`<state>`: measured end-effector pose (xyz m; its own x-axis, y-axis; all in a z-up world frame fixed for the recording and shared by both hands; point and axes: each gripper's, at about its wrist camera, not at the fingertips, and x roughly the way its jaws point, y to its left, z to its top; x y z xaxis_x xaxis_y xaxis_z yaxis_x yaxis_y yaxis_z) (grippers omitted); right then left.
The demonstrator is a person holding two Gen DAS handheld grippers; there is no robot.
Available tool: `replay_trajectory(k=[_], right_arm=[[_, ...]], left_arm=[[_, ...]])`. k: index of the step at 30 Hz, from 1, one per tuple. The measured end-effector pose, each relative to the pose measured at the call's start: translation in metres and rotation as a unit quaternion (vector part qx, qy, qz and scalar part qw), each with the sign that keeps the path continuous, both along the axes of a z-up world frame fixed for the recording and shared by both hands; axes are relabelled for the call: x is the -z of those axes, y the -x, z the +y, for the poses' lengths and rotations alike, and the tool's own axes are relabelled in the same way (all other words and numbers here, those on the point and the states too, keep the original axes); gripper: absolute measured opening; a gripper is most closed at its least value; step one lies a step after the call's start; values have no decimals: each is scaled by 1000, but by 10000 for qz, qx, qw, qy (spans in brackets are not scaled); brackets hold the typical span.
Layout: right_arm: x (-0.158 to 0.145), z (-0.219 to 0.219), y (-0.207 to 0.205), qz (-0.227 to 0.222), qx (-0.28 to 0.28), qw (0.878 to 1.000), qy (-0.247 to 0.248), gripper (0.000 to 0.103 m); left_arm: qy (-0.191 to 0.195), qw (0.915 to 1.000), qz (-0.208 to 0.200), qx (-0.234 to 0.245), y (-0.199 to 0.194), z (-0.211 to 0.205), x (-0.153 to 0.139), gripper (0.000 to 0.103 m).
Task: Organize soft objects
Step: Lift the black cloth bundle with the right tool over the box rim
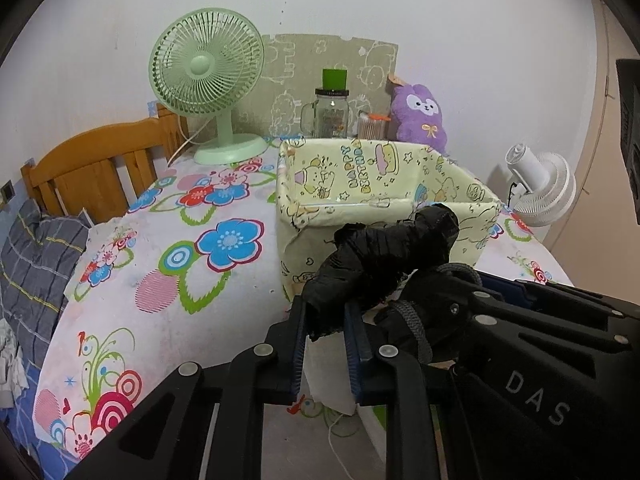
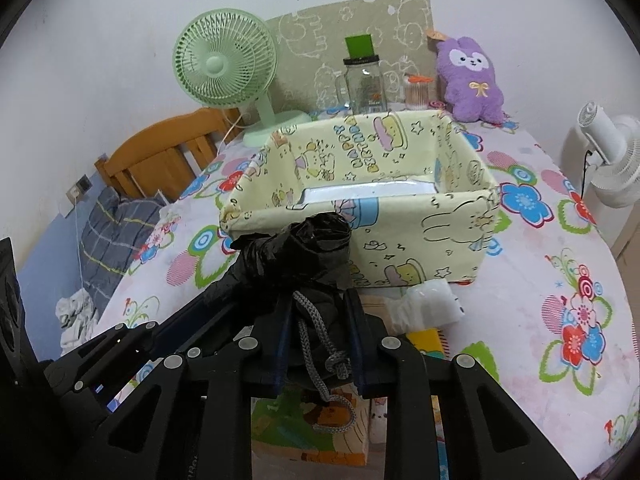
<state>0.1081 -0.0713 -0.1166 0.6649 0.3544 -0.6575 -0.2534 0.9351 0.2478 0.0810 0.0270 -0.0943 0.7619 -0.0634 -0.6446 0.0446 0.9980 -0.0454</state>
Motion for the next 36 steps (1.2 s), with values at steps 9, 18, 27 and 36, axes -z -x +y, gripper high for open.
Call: replay_trajectory(k=[9,18,27,36], right_arm=[[-18,-16,14,-203,146,9997,19,27],[-38,-29,27,-404,306,9987,86,27],[-58,-38,35,-564,434,9973,175,27],[-73,-44,39,-722,527,9957,258,27]], left_arm=[[-4,9998,-191,65,11,-13,-19,16],[-33,9993,-363,129,17,-24,-38,16],[-87,9984,-532,188,22,-34,-55,16],[-93,9976,-644,218,20,-41,-69,16]])
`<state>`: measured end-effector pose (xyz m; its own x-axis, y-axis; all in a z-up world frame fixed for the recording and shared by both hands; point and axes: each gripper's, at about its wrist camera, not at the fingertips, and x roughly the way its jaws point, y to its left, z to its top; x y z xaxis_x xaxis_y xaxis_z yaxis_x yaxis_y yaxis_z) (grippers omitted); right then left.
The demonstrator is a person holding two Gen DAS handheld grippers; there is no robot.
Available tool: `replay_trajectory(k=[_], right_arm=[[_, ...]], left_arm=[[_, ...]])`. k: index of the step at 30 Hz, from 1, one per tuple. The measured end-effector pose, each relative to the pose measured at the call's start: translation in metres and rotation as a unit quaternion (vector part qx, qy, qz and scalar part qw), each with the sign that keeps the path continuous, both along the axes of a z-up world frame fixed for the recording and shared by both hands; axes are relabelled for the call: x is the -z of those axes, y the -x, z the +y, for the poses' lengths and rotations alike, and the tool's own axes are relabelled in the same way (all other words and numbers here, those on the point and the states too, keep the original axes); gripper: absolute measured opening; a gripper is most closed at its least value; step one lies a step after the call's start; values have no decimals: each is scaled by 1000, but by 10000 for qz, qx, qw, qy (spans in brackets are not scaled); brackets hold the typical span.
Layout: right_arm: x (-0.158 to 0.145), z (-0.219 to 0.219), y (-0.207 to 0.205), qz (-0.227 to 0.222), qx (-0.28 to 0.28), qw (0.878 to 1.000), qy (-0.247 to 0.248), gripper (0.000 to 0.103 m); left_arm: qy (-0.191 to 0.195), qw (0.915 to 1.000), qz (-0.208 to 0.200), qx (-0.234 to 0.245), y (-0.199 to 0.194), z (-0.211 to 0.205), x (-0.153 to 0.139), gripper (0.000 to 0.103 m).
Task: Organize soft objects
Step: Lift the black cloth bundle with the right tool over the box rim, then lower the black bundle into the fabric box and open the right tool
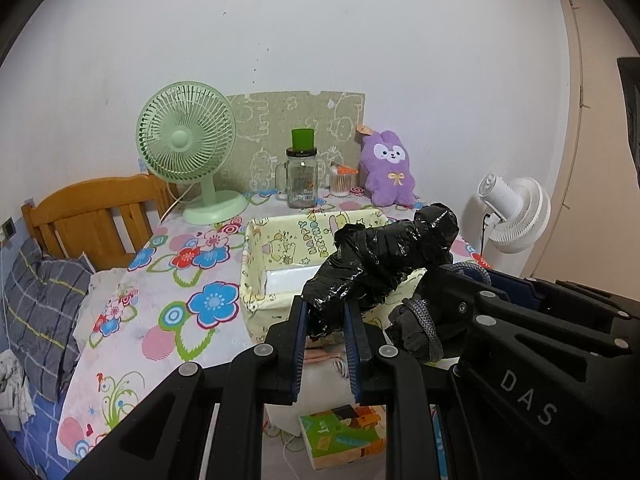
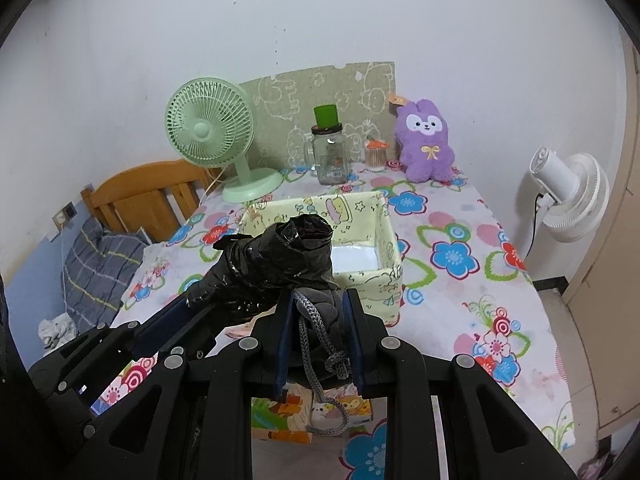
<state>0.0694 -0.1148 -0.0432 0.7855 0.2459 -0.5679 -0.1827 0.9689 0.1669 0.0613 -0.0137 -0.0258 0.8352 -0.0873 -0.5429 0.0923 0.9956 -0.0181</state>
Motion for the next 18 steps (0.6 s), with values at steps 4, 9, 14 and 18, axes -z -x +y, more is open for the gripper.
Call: replay_trajectory(k=[4,9,14,18], right_arm=[[-6,-2,-2,-54,34,10000,9,27],[-11,-3,-7,-108,68,9999,0,27],[-14,-5,-16,-156,164,9997,32,27],[-15,-8,-28,-151,193,9997,25,27]], left_arm=[[-17,10000,-38,7,-4,-2,-5,16],[-55,10000,-69,-23,-12,-1,-8,16],[-88,9999,-60,-120,-24,2,-9,16],[-102,9998,-58,-170,-33,3,-9,16]])
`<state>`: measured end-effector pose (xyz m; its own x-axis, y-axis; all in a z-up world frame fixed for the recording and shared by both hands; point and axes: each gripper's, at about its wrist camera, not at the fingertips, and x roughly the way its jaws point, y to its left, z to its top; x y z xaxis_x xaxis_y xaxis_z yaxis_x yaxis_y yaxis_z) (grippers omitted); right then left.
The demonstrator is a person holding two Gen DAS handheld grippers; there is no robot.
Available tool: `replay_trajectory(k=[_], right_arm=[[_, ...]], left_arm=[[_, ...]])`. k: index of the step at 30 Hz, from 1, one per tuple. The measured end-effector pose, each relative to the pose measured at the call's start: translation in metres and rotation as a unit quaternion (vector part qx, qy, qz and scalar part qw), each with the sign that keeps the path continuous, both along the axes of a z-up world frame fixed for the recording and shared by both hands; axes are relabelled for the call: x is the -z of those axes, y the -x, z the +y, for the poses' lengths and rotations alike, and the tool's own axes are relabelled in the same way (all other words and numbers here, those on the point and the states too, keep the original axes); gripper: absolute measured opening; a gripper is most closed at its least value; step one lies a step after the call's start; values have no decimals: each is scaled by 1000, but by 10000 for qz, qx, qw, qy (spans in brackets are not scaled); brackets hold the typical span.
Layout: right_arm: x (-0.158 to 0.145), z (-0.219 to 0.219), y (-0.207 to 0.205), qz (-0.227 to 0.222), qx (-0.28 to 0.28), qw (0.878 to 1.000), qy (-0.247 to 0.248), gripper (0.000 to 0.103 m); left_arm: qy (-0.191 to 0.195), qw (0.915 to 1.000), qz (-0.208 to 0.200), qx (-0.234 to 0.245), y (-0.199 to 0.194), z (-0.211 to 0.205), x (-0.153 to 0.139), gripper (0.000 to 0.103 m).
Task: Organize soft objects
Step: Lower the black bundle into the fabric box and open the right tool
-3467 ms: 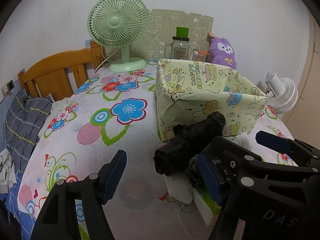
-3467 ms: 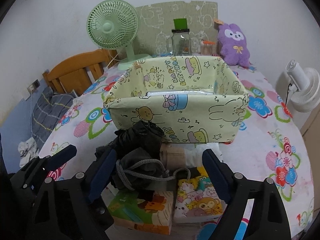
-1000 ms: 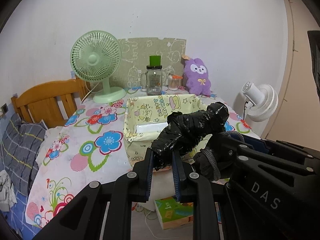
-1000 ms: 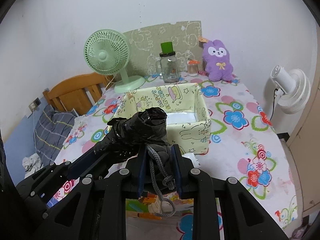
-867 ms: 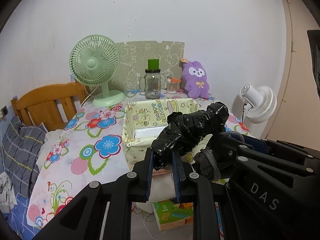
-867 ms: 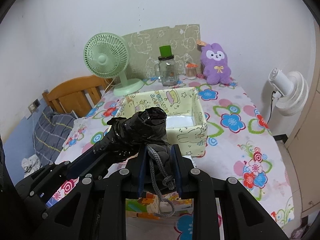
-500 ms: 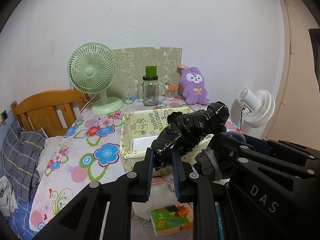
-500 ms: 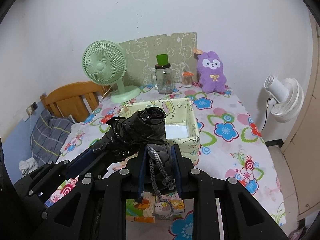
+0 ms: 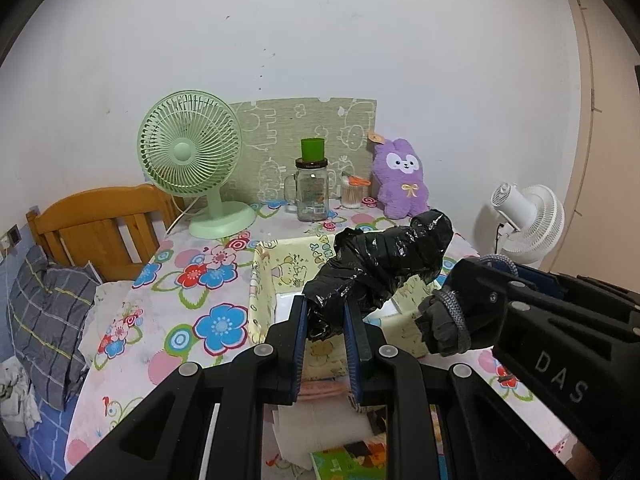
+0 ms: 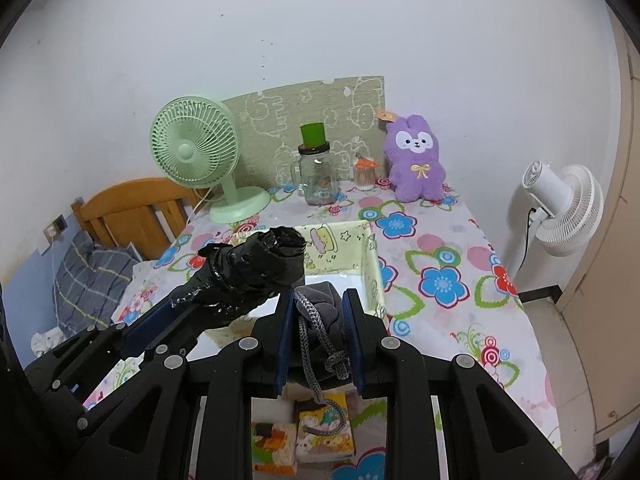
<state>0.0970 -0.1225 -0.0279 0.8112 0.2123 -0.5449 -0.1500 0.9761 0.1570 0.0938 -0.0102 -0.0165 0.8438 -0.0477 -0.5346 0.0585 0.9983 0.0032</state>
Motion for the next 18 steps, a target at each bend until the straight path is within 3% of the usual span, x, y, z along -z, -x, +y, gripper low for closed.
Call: replay_trajectory(k=[18], right_arm=[[8,8,-61,165,-112,9998,-37,27]], left_arm=[[-52,9997,137,-177,-50,7,8,16]])
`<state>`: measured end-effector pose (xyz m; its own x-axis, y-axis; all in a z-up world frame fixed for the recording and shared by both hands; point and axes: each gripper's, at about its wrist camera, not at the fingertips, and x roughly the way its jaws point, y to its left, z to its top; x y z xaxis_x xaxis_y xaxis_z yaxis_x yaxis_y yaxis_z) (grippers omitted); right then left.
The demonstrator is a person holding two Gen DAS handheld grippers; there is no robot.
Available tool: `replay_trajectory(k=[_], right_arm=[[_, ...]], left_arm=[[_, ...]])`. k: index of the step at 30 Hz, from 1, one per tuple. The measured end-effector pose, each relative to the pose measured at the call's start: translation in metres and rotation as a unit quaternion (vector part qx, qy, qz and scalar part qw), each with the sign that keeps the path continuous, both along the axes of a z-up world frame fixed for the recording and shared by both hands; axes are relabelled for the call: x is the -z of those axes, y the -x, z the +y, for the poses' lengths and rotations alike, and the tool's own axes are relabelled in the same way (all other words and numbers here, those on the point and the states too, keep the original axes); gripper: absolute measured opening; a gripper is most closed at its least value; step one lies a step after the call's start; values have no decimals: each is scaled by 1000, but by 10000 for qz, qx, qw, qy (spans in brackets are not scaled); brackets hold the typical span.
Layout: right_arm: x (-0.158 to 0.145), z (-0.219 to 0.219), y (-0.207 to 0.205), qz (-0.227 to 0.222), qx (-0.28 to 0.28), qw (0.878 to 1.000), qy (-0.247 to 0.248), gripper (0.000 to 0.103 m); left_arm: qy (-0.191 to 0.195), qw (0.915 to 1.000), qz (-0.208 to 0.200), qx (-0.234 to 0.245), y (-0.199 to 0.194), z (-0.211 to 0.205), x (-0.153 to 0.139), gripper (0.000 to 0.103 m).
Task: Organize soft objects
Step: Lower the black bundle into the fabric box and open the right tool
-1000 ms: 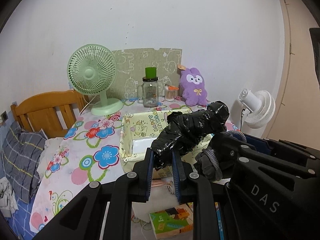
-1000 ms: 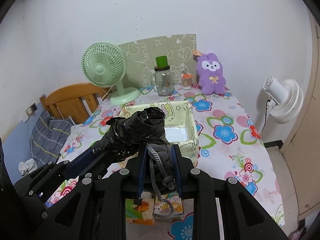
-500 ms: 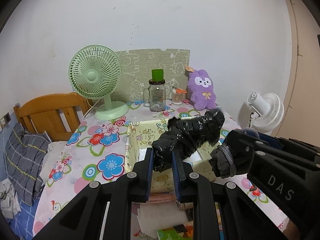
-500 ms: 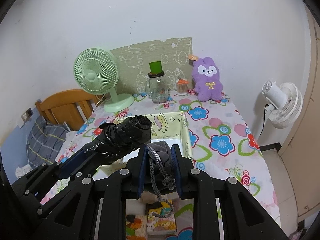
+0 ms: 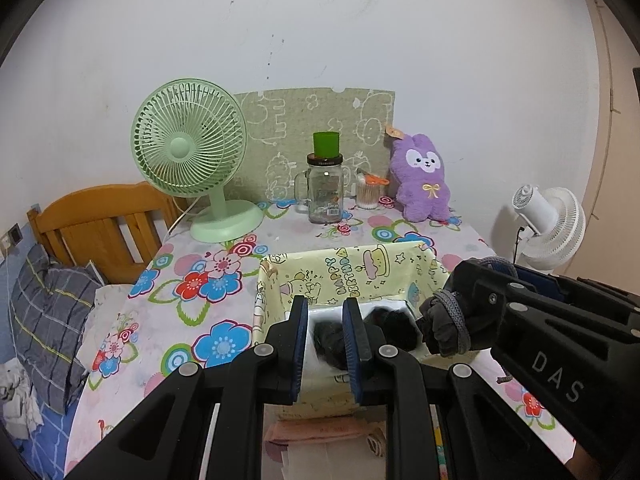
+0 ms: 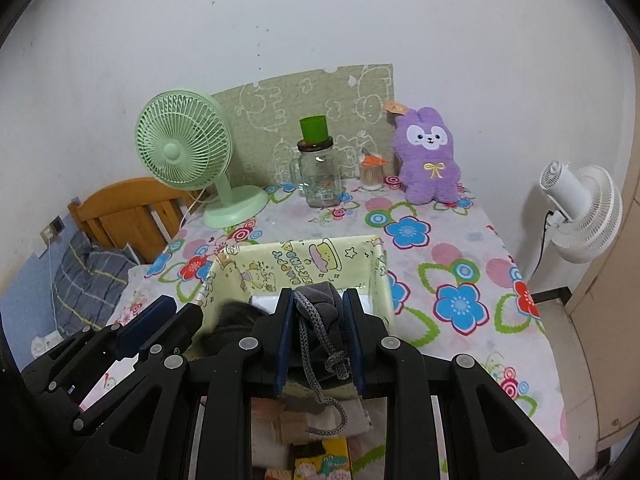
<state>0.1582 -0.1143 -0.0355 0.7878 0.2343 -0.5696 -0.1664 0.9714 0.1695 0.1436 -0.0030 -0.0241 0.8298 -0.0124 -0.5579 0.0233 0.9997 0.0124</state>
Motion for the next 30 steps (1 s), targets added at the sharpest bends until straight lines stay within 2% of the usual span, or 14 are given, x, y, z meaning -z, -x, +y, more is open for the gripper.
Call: replay_trajectory(k=[11,12,13,14,17,19,25,30], right_arm=[[9,6,-30,146,-25,9999,14,27],[11,6,-32,163,-25,9999,21,27],[12,6,-34,176,-25,9998,24,27],[13,7,-36,190,-24,9998,28,27],[15,7,-41,221,-17,9997,37,27],[17,7,-45,235,-8,9997,43,27],[22,10,-55,266,-33,9996,71,27],[25,13,-65,214,-81,9997,75,27]], left_arm=[[-20,9998,192,43,-26,0,11,16],[-32,9997,224,42,-28,0,13,20],[-40,9996,273,41,-30,-1,14,31],[-27,9996,289,25,-31,0,15,36],[-69,9994,352,-34,-37,0,18,45],[-94,9991,406,-66,-40,1,21,65],[47,9989,473,-21,-49,4,25,83],[89,9983,579,1,-57,5,32,86]])
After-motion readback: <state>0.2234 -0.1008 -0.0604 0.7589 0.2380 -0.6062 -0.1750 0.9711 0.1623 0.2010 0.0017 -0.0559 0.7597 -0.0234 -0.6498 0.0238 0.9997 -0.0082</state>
